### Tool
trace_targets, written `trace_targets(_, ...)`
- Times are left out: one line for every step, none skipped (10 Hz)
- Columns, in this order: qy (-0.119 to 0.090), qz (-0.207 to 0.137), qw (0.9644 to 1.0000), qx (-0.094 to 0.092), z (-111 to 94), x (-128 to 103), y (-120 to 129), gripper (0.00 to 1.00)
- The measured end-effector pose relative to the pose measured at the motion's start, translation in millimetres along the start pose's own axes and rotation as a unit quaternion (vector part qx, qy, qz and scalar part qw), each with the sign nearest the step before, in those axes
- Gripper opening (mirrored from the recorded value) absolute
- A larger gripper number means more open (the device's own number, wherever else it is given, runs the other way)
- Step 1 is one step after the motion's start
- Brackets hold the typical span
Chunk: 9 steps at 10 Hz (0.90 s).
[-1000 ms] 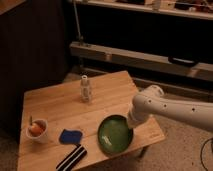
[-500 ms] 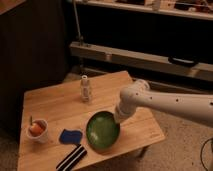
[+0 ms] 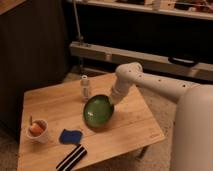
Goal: Drag the ceramic bowl in a circle
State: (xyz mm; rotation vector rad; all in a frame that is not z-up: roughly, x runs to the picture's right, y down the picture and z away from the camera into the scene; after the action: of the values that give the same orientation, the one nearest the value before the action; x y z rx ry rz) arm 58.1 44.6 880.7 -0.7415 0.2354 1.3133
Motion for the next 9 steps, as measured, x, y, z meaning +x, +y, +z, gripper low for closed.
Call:
trace_targets(0.002, 0.014, 0.9999, 0.008, 1, -12, -15, 0.12)
trace_targets(0.005, 0.031, 0.9994, 0.015, 1, -18, -33, 0.12)
trace_targets(0.007, 0.048, 0.9987, 0.018, -3, -17, -55, 0.12)
trace_targets(0.011, 0.062, 0.9979, 0.015, -6, -8, -76, 0.12)
trace_targets(0.014, 0.071, 0.9973, 0.011, -9, 4, -90, 0.12)
trace_targets(0.017, 0.084, 0.9963, 0.007, -14, 26, -113, 0.12)
trace_targets(0.018, 0.092, 0.9956, 0.003, -19, 43, -129, 0.12)
trace_targets(0.020, 0.096, 0.9952, -0.001, -22, 60, -141, 0.12)
trace_targets(0.024, 0.098, 0.9949, -0.008, -28, 88, -153, 0.12)
